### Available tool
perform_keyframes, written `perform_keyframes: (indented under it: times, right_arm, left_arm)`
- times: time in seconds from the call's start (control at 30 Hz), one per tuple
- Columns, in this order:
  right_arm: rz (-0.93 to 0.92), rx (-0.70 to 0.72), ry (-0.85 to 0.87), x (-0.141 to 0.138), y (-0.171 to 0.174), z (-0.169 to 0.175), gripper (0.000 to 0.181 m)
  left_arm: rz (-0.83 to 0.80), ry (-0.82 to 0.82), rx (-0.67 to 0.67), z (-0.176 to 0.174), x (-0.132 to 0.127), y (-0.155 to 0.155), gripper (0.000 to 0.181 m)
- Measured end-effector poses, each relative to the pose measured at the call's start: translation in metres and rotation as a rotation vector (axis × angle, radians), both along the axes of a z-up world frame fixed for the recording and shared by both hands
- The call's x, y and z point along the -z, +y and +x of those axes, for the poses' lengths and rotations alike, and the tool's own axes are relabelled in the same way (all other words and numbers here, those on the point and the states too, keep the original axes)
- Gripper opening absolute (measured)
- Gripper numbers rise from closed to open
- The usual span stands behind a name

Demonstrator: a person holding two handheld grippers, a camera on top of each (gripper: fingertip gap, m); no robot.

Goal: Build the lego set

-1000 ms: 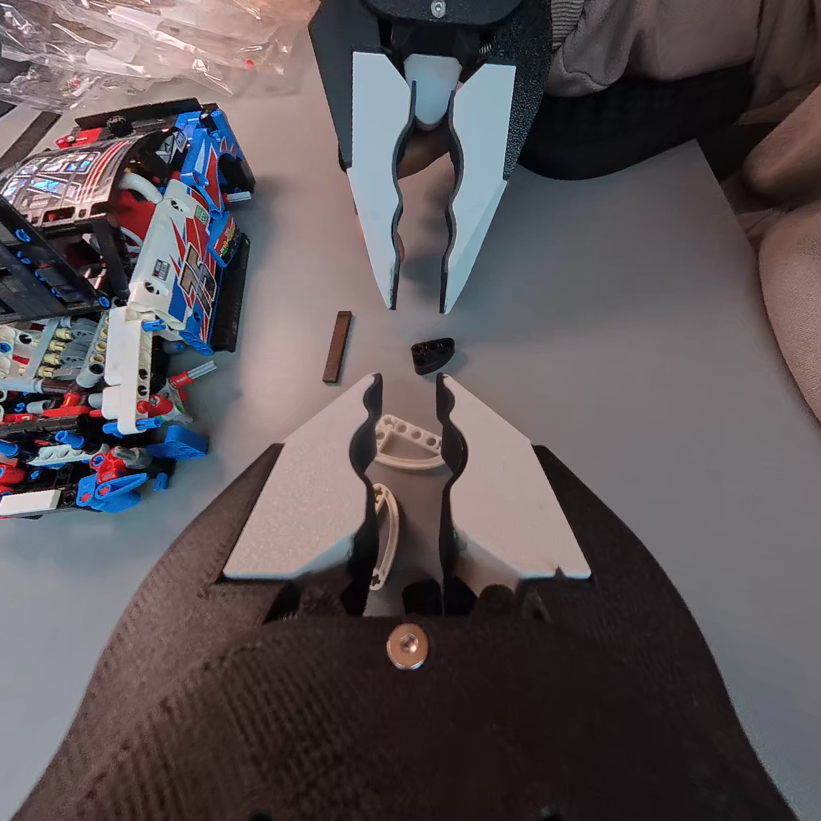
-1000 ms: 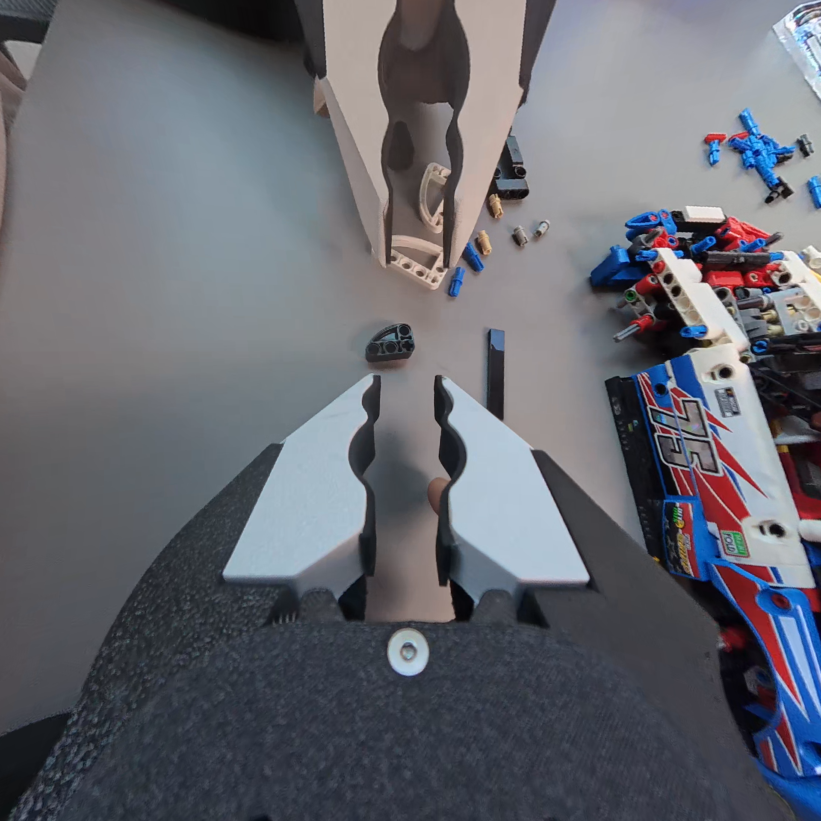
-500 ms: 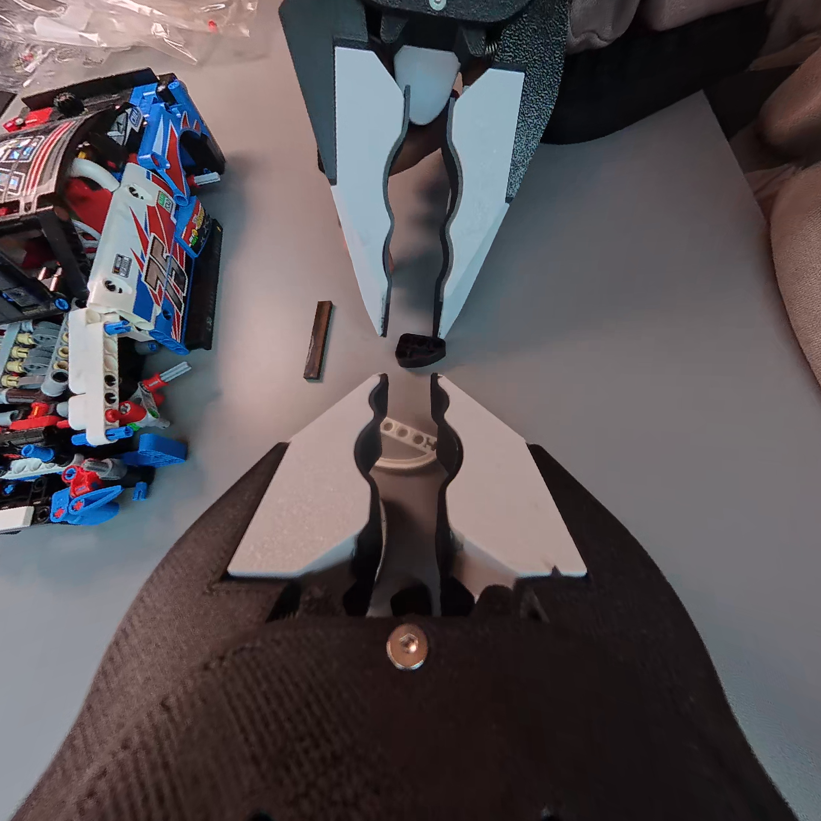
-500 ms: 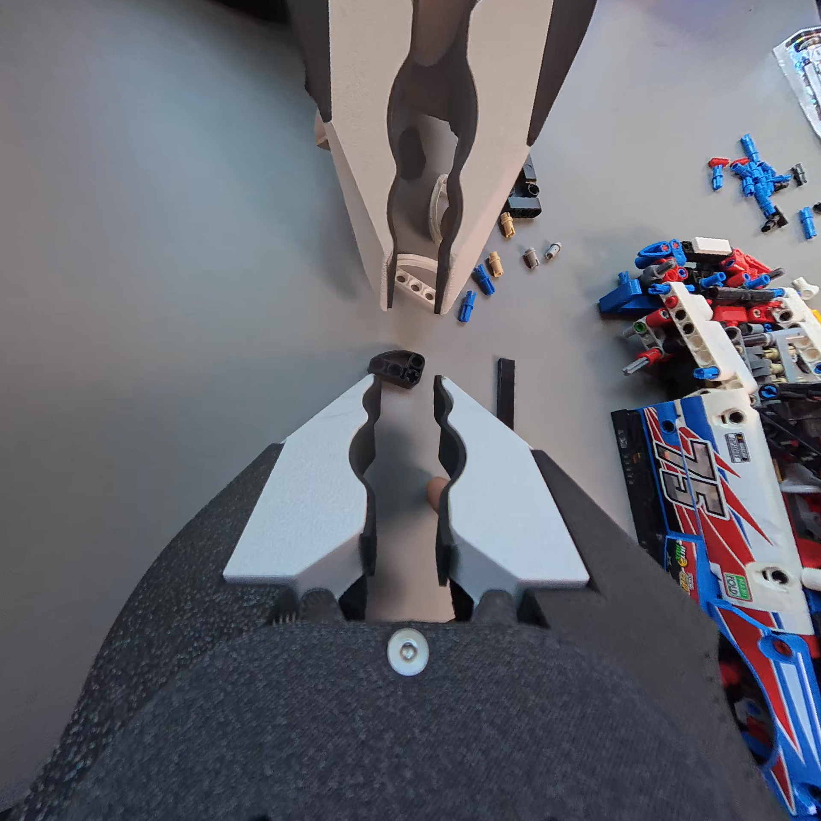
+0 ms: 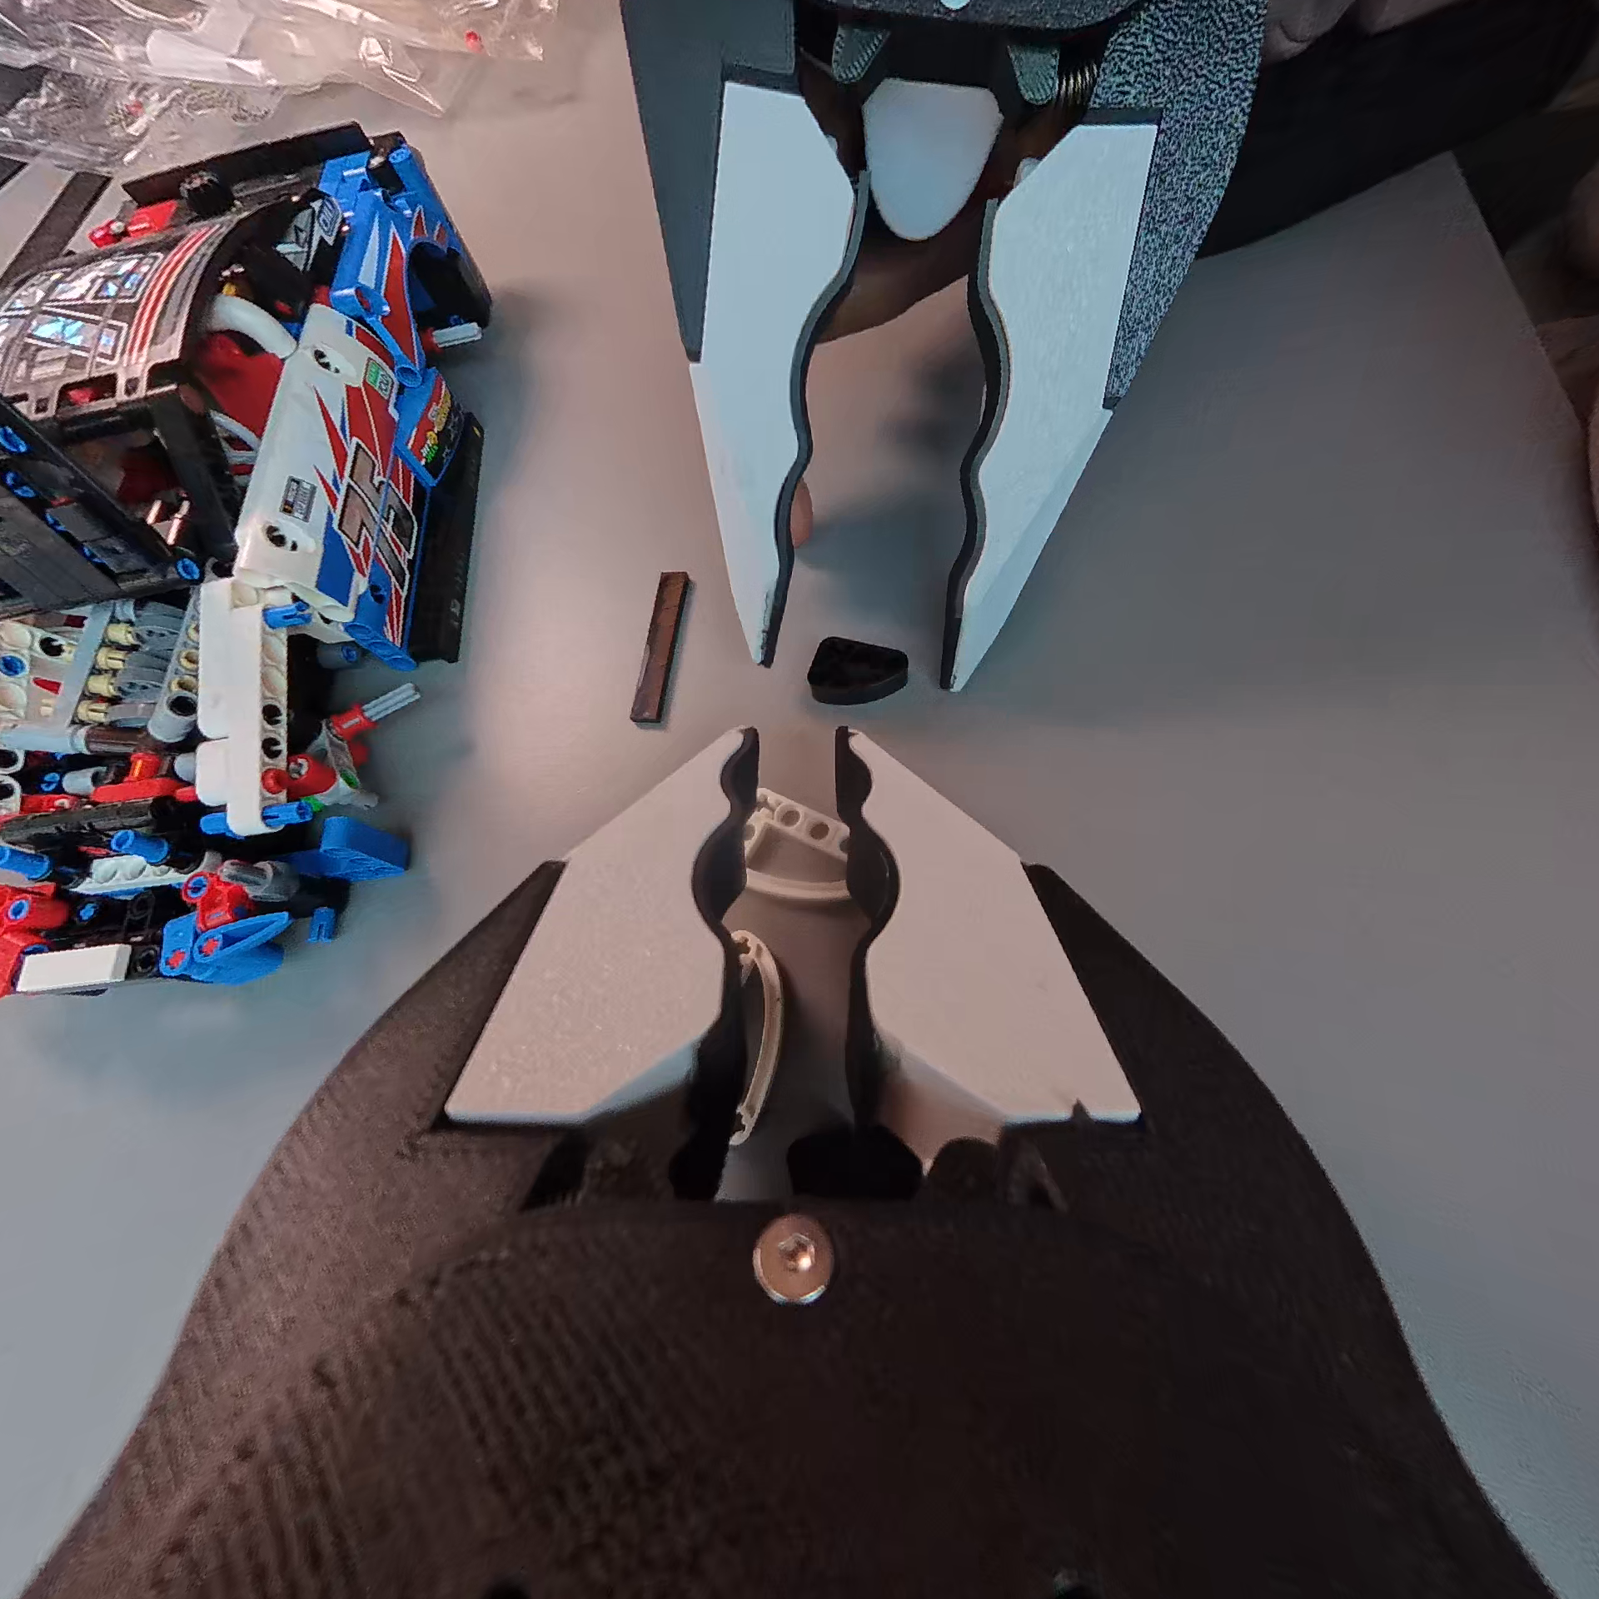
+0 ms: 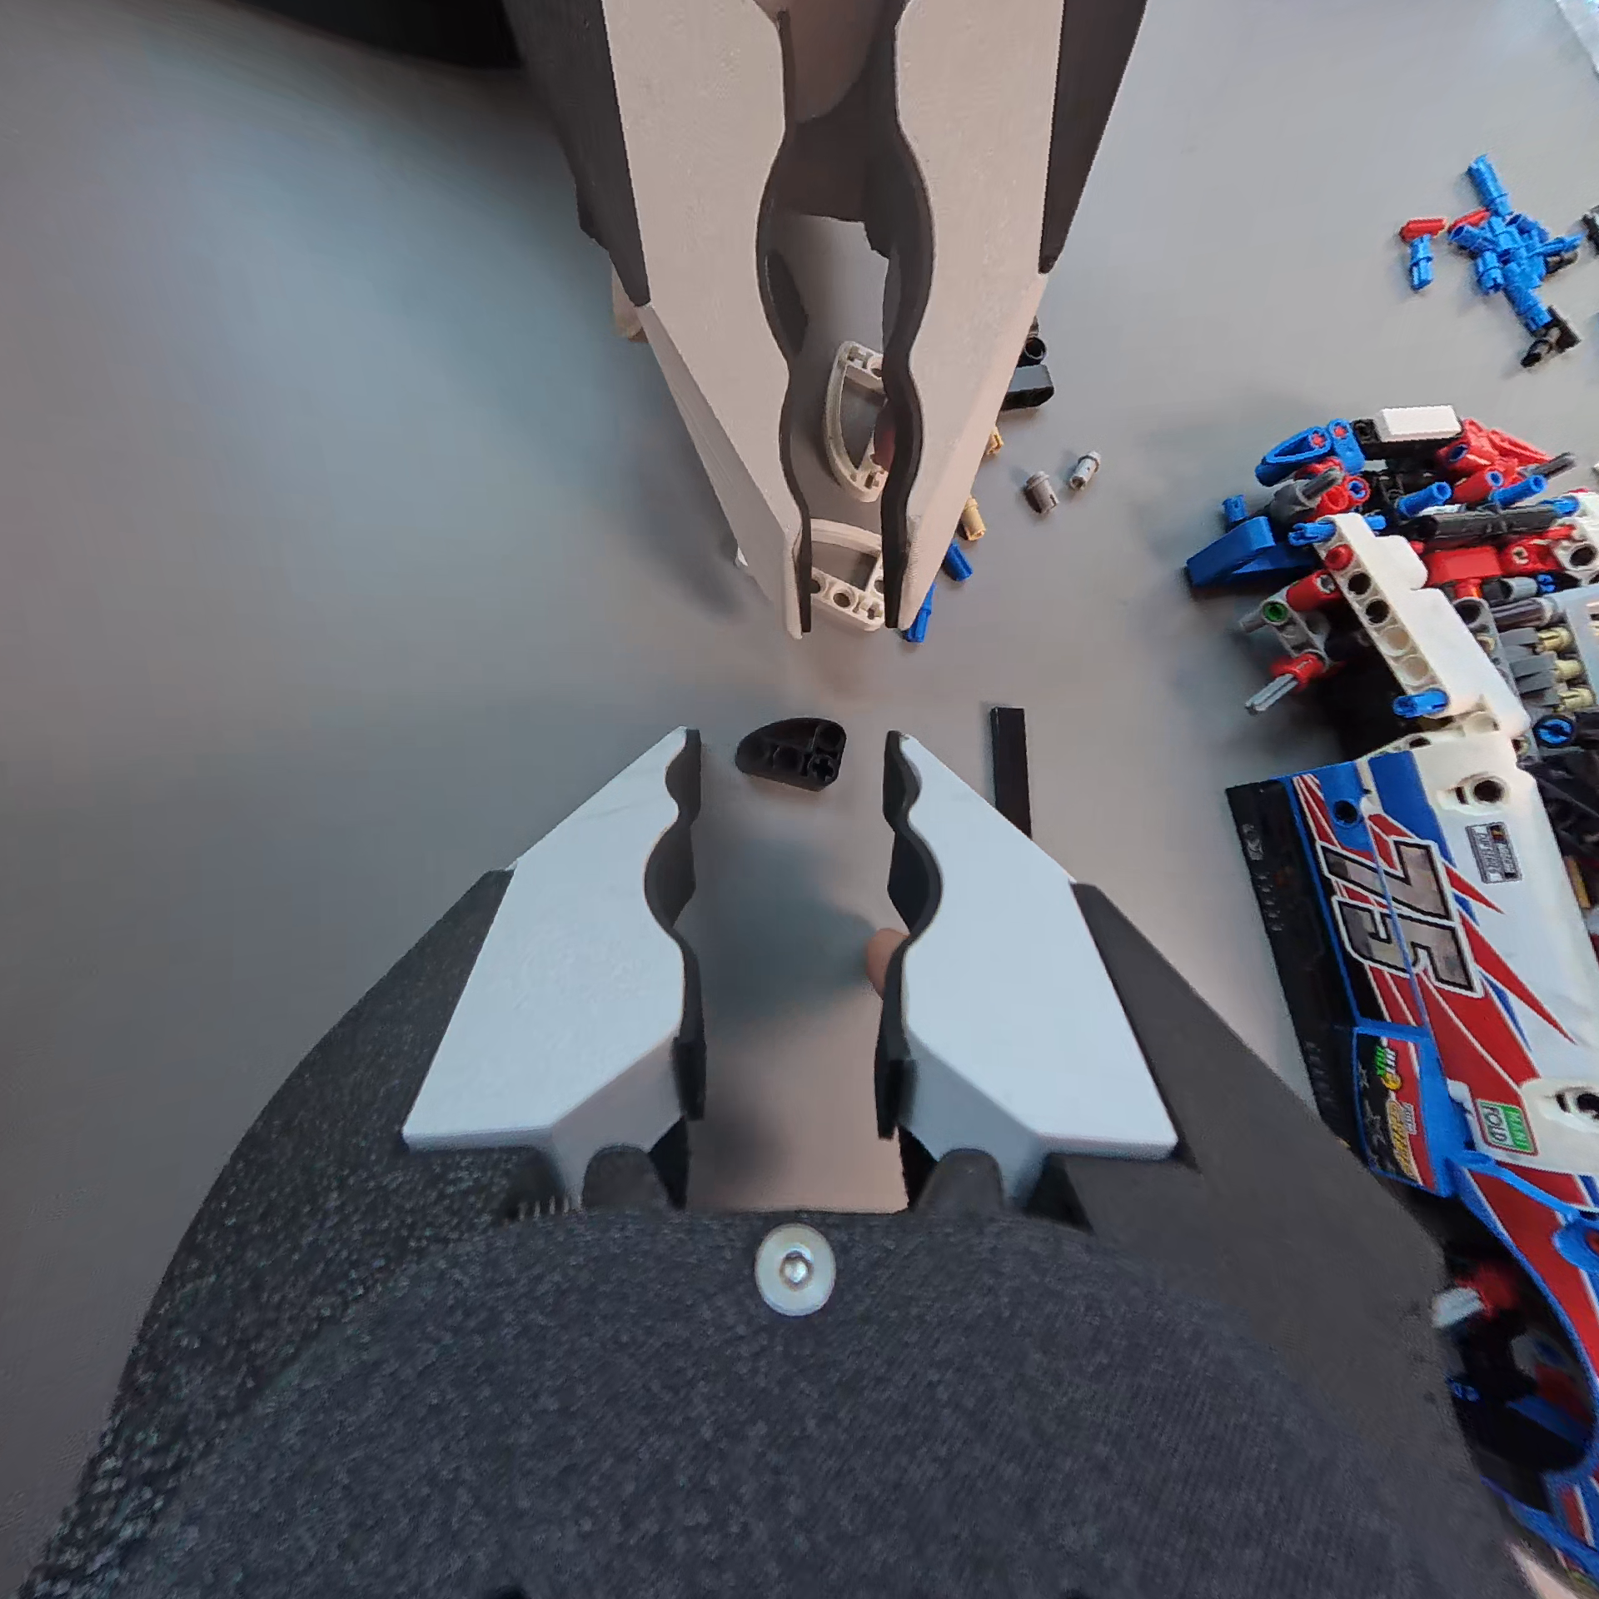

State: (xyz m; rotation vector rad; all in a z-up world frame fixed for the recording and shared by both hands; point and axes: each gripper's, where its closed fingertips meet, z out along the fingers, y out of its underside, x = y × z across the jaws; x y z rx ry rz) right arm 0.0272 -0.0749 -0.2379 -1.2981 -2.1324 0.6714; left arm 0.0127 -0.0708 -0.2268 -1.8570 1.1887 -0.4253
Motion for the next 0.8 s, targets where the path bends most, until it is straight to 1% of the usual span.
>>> perform_keyframes:
  times: [0.2,0.27,0.33,0.4,0.47,0.57,0.63,0.73,0.8]
  right_arm:
    - [0.021,0.003,0.016,0.000,0.002,-0.001,0.028]
    - [0.040,0.004,0.022,0.001,0.004,-0.002,0.022]
    - [0.036,-0.003,0.026,0.001,0.003,-0.002,0.021]
    - [-0.017,0.003,0.033,-0.001,0.002,-0.002,0.021]
    - [-0.112,0.023,0.047,-0.006,0.001,-0.003,0.021]
    - [-0.310,0.062,0.122,-0.025,0.001,-0.008,0.021]
    - [-0.509,0.116,0.204,-0.048,0.004,-0.014,0.020]
    - [-0.901,0.219,0.361,-0.086,0.018,-0.022,0.021]
    - [-1.203,0.248,0.448,-0.109,0.027,-0.022,0.020]
  left_arm:
    - [-0.001,0.005,0.008,0.001,0.001,-0.001,0.015]
    - [0.000,0.005,0.009,0.001,0.001,-0.002,0.014]
    - [0.004,0.001,0.014,0.002,0.000,-0.002,0.015]
    - [0.012,-0.008,0.021,0.003,-0.002,-0.003,0.017]
    - [0.029,-0.023,0.025,0.005,-0.006,-0.003,0.019]
    - [0.079,-0.053,0.015,0.004,-0.017,0.000,0.024]
    - [0.137,-0.080,-0.007,0.002,-0.028,0.004,0.027]
    - [0.265,-0.130,-0.086,-0.006,-0.053,0.016,0.029]
    - [0.355,-0.182,-0.148,-0.014,-0.074,0.022,0.029]
